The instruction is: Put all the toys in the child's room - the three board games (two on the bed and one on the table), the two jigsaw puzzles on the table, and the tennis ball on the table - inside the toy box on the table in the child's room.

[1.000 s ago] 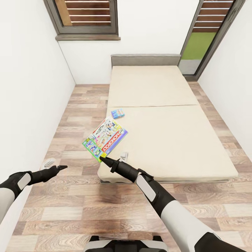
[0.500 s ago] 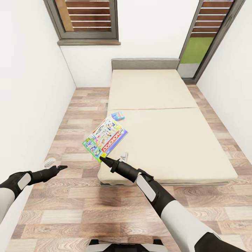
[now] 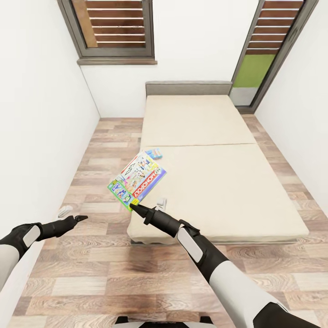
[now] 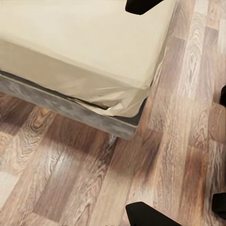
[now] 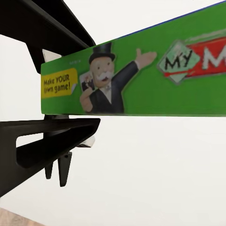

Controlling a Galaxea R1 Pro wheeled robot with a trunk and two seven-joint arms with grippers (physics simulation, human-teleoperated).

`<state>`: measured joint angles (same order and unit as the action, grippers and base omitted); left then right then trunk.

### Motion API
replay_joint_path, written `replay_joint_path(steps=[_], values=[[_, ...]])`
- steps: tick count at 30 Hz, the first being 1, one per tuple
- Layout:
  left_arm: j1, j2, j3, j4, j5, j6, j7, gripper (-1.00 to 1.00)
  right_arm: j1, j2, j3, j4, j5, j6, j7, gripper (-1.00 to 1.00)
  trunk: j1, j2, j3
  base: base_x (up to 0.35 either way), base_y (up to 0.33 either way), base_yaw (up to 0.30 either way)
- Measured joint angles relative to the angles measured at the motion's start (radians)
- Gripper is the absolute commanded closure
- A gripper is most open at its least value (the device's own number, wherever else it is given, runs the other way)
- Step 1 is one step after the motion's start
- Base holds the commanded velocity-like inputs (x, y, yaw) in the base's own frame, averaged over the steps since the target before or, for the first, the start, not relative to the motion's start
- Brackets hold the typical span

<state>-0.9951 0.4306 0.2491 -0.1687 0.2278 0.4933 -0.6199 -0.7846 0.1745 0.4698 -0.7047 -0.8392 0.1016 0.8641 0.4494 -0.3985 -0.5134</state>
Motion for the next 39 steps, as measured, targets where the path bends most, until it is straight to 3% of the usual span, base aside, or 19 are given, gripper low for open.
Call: replay_joint_path(steps=[39], values=[[0.000,0.000,0.001,0.000,0.002,0.000,-0.005,-1.00,0.000,0.000,0.001,0.000,0.000,-0.027,-0.023,1.00,0.000,0.000,0.065,0.000,0.000,0.000]])
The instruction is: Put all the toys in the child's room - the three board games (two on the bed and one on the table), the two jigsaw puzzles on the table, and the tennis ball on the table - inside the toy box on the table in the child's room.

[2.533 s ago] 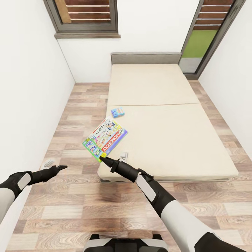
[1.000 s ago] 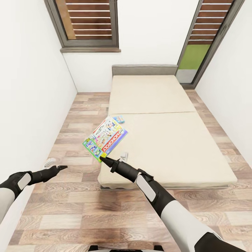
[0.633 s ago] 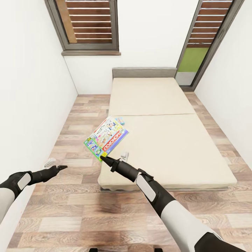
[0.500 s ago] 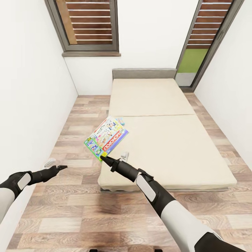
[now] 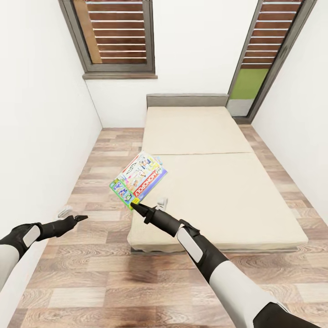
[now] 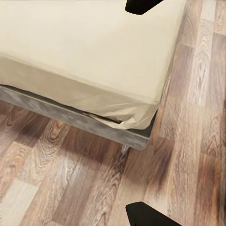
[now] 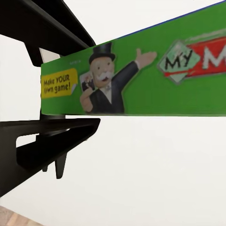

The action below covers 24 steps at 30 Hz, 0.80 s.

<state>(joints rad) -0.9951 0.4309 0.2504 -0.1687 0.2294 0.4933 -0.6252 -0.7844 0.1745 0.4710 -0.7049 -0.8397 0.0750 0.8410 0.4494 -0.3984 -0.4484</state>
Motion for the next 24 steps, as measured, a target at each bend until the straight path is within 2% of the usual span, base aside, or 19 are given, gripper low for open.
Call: replay_joint_path(steps=[24], values=[[0.000,0.000,0.000,0.000,-0.001,0.000,0.001,-1.00,0.000,0.000,0.000,0.000,0.000,0.000,0.000,1.00,0.000,0.000,0.040,0.000,0.000,0.000]])
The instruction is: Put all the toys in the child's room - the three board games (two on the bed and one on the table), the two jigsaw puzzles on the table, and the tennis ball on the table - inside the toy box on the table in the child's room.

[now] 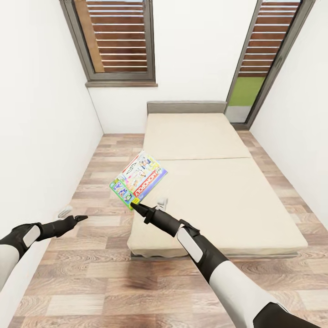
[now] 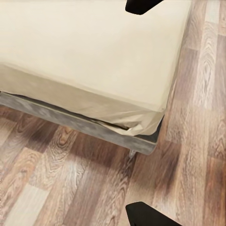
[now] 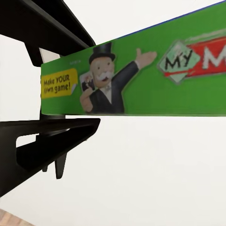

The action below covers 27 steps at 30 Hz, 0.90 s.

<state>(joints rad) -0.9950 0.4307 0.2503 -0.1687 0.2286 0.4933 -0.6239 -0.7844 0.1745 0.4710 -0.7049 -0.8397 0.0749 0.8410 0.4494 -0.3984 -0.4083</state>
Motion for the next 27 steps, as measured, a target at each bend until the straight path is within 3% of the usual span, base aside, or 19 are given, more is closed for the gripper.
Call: replay_joint_path(steps=[27], values=[[0.000,0.000,0.001,0.000,-0.003,-0.001,0.000,-1.00,0.000,0.000,0.000,0.000,0.000,-0.001,-0.002,1.00,0.000,0.000,0.045,0.000,0.000,0.000]])
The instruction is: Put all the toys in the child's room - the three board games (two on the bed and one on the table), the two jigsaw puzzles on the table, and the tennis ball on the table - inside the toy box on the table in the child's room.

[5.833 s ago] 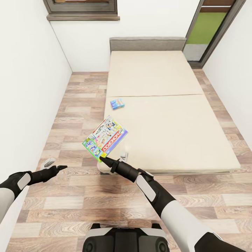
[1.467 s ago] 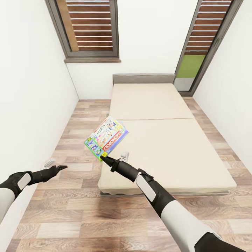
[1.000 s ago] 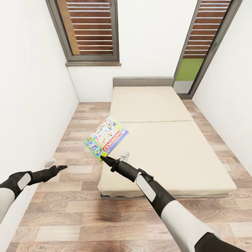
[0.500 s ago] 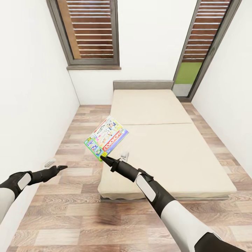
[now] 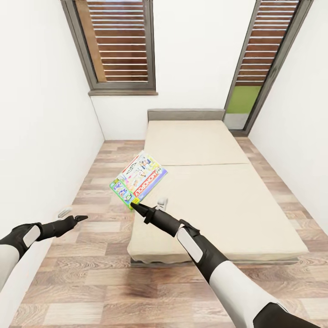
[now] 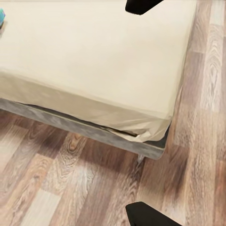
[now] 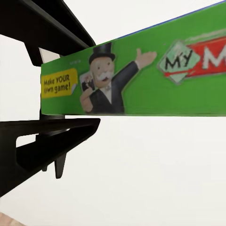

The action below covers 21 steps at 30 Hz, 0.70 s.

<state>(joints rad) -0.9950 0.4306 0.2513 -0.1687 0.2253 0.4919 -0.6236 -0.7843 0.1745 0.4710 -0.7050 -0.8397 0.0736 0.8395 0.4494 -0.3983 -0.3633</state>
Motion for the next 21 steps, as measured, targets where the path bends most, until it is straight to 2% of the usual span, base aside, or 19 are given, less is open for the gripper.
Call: replay_joint_path(steps=[21], values=[[0.000,0.000,0.000,0.000,0.002,0.000,-0.001,-1.00,0.000,0.000,0.000,0.000,0.000,0.000,-0.017,1.00,0.000,0.000,0.035,0.000,0.000,0.000]])
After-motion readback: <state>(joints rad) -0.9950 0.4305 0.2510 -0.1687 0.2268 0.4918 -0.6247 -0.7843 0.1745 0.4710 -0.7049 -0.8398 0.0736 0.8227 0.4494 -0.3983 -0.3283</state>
